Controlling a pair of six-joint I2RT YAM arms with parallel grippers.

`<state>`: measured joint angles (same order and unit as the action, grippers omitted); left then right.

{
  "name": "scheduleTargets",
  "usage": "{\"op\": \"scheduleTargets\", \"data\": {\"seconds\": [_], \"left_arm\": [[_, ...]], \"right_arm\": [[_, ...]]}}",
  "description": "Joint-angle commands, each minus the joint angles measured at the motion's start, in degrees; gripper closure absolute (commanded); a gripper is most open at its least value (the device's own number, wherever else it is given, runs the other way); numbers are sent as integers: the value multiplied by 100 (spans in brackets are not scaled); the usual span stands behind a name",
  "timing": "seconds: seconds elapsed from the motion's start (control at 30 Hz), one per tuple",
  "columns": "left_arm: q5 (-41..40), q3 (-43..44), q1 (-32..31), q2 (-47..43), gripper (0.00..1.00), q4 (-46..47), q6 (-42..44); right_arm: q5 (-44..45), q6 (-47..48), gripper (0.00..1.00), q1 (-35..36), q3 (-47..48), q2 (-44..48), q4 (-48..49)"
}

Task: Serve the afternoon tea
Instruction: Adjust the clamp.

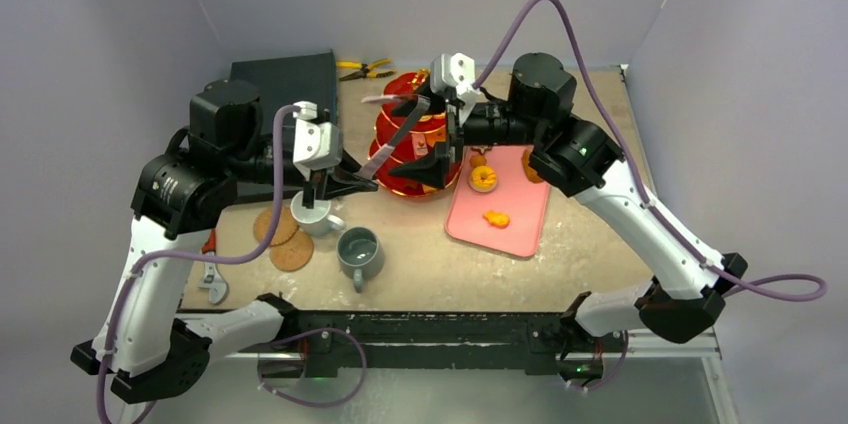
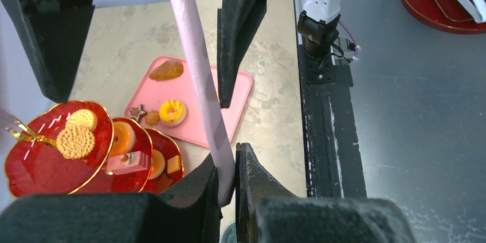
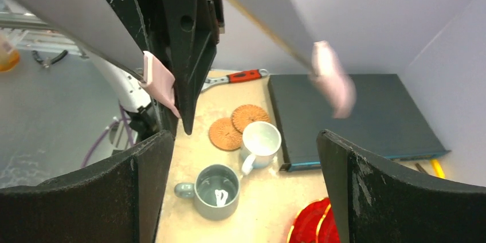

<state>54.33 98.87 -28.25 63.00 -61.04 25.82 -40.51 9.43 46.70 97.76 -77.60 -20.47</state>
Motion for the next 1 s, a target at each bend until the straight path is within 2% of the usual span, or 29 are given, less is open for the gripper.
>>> {"op": "scheduleTargets", "data": {"seconds": [0.0, 0.1, 0.33, 0.47, 0.63, 0.97], "left_arm": [[32, 22, 13, -78, 100, 127, 246], [56, 27, 13, -82, 100, 118, 218], [90, -12, 13, -104, 100, 112, 140], [74, -27, 13, -122, 100, 98, 140], [103, -78, 13, -113, 100, 148, 119], [102, -61, 13, -95, 100, 197, 54]], "right_arm": [[-493, -156, 1, 1, 336, -203, -140], [-487, -172, 1, 3, 507, -327, -78], [362, 160, 1, 5, 395, -6, 457], [899, 460, 1, -1, 493, 150, 153], [588, 394, 1, 6, 419, 303, 311], [104, 299, 1, 13, 588, 11, 314]]}}
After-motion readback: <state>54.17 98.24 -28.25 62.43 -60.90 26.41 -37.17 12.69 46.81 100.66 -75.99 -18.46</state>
